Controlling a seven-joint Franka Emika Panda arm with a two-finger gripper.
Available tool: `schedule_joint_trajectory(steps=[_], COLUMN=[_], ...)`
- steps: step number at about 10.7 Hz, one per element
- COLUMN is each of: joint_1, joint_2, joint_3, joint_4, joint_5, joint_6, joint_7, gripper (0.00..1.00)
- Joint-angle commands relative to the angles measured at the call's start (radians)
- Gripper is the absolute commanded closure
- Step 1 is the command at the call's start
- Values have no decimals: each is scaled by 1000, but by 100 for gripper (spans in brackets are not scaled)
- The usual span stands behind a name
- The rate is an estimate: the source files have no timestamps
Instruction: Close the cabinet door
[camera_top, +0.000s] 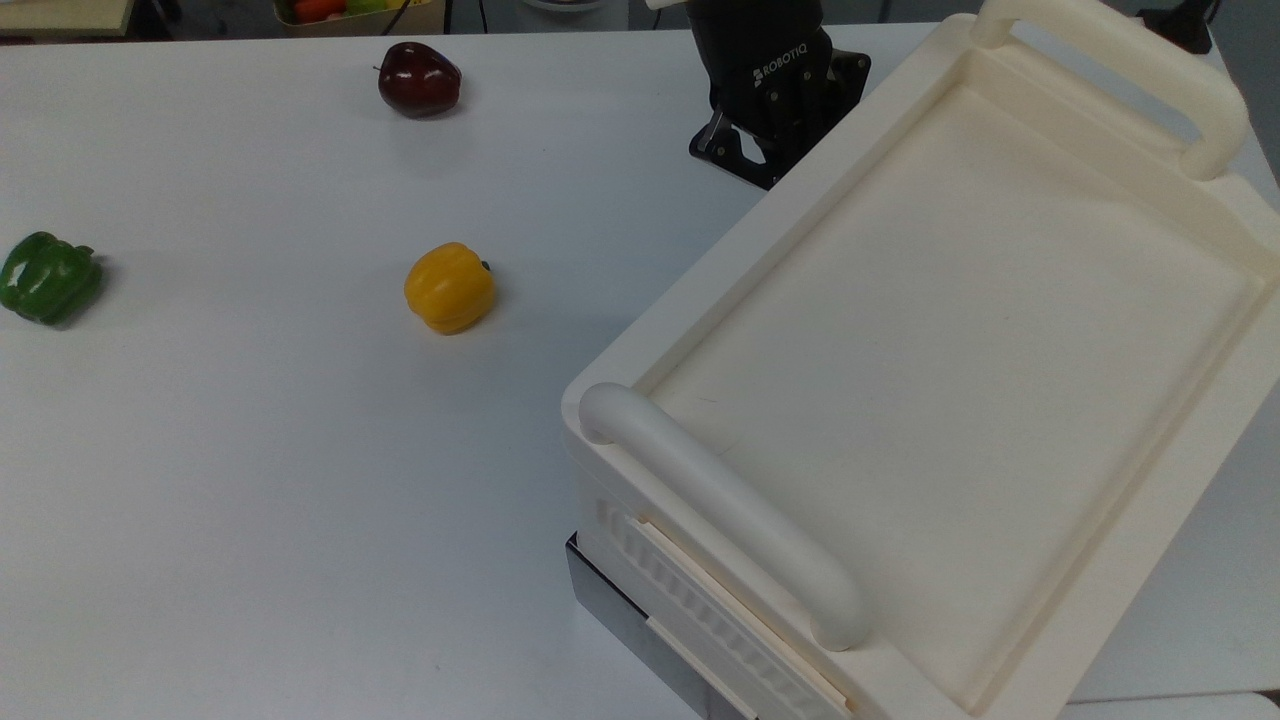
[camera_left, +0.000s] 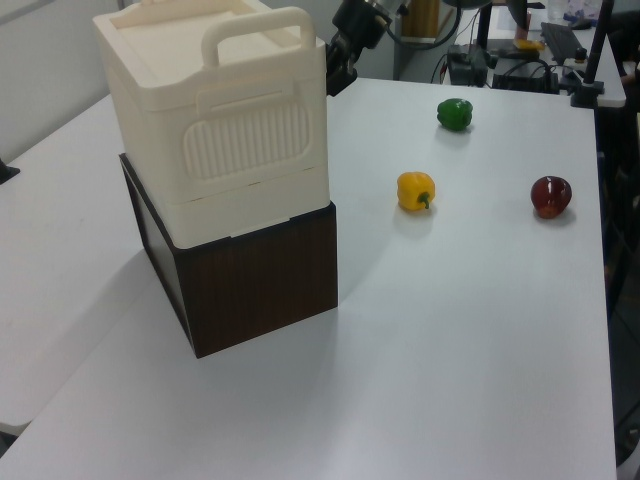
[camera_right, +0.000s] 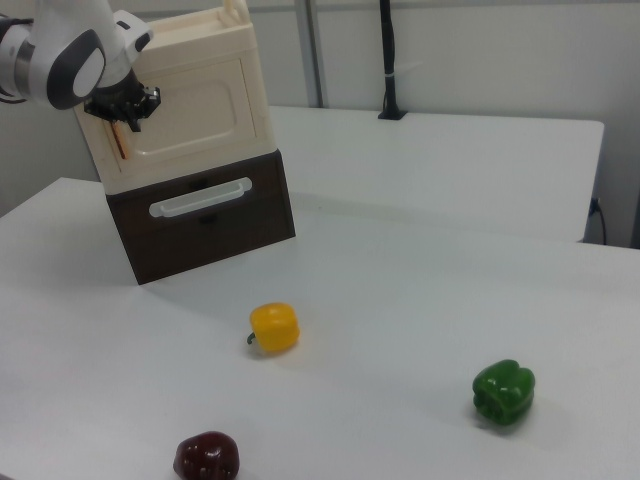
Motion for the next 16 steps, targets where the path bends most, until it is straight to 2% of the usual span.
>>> schedule_joint_trajectory(steps=[1,2,5,6,8,9,10,11,12,13,16], joint_1=[19,10,-81,-93,-101,-119,-125,-133,-144,-150,-170], joint_2=[4,-6,-72,-91,-109,-112,-112,-112,-112,-112,-143], joint_3=[-3,-4,-20,-47,-105,-132,-156,-185,-216,-243,-303], joint_4=[-6,-8,-3,-3,-1,-1,-1,-1,-4,-5,-1], joint_5=[-11,-13,-14,-40,-143,-160,-198,-232,-235,-235,-220], joint_6=[47,-2,-331,-409,-592,-666,-707,-715,-717,-717,-758], joint_7=[24,30,68,163,356,425,495,556,554,540,479], gripper=[100,100,100,100,100,100,91,66,27,0,0])
